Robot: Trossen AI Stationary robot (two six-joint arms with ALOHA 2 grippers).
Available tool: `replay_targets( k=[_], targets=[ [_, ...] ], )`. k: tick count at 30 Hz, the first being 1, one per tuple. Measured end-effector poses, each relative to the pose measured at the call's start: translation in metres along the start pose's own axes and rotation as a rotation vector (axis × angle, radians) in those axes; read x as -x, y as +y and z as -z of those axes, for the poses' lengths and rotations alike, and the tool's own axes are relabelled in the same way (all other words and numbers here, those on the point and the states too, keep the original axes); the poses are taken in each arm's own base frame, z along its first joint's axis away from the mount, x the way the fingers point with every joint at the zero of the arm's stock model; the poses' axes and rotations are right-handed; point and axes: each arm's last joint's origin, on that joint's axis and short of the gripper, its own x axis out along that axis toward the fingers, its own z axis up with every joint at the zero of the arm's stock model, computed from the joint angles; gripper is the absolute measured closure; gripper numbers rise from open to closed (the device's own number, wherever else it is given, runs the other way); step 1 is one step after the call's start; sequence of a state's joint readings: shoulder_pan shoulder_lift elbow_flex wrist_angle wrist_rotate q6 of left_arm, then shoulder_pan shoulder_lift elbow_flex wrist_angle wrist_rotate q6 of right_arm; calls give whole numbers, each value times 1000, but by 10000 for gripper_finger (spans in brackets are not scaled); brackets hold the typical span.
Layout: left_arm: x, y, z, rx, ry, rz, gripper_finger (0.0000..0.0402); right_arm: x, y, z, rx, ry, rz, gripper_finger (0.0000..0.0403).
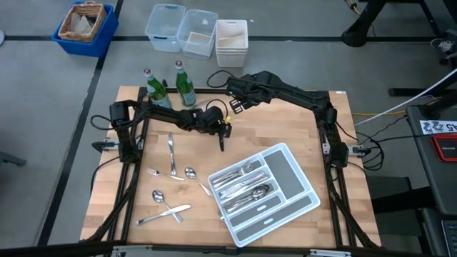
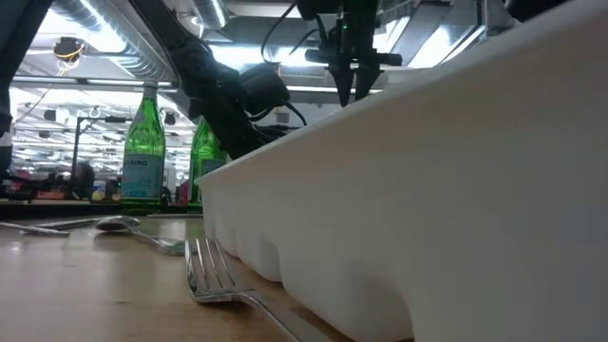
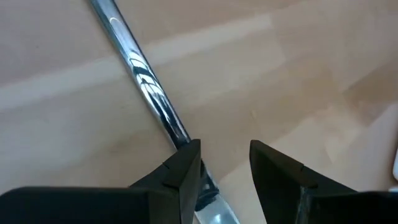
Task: Sort silverware
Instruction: Put the silver table knife into the white silverware tray
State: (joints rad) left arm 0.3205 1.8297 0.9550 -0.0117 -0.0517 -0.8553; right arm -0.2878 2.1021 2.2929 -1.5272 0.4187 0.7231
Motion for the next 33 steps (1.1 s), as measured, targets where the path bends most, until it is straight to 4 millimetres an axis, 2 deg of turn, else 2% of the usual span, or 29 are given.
replay_targets(
  k=[9, 15, 22, 31, 33],
  targets=[
    [2, -12, 17, -76, 37, 15, 274, 0, 0, 0, 0, 7, -8, 260],
    [3, -5, 22, -104, 91, -62, 274, 0, 0, 0, 0, 13, -14, 260],
    [5, -3, 24, -152, 132, -76, 274, 0, 1, 1, 8, 18, -18, 260],
    [18, 6, 33, -222, 308, -138, 274, 1, -2, 5, 146, 65, -18, 260],
    [24, 8, 33, -239, 330, -158, 274, 8, -5, 5, 173, 47, -25, 260]
  ],
)
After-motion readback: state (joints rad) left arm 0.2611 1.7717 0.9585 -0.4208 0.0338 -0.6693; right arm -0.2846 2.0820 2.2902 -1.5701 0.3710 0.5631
